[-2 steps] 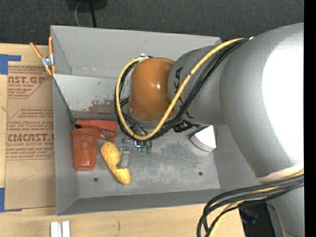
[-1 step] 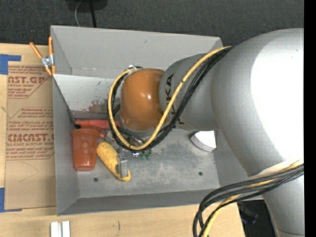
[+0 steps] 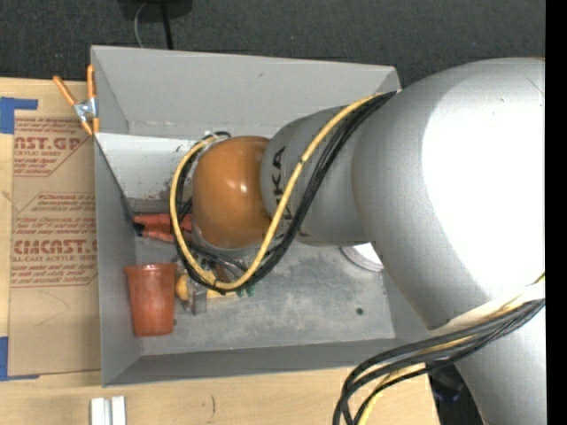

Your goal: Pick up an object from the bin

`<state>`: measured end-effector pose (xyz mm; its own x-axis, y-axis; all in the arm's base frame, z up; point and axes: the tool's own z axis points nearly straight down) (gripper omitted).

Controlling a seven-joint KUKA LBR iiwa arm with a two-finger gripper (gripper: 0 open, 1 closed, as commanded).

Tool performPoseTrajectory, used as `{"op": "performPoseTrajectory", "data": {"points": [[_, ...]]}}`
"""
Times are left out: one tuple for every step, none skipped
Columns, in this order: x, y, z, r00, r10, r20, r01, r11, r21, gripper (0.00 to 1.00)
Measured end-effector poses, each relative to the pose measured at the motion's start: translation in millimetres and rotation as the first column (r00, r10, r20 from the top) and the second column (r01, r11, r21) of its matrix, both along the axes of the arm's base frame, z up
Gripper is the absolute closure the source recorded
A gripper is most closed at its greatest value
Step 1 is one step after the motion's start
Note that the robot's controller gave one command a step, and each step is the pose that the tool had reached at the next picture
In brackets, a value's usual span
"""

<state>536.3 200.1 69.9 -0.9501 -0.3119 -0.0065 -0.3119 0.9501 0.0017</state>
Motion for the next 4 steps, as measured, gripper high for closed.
{"op": "performPoseTrajectory", "data": {"points": [[0.0, -0.4, 0.0, 1.000, -0.001, -0.001, 0.001, 1.000, 0.000, 0.00], [0.0, -0.3, -0.1, 1.000, -0.001, 0.000, 0.001, 1.000, 0.000, 0.00], [-2.3, -4.6, 13.1, 1.000, 0.021, -0.001, -0.021, 1.000, 0.000, 0.00], [-1.1, -6.0, 24.2, 1.000, 0.023, 0.001, -0.023, 1.000, 0.000, 0.00]]}}
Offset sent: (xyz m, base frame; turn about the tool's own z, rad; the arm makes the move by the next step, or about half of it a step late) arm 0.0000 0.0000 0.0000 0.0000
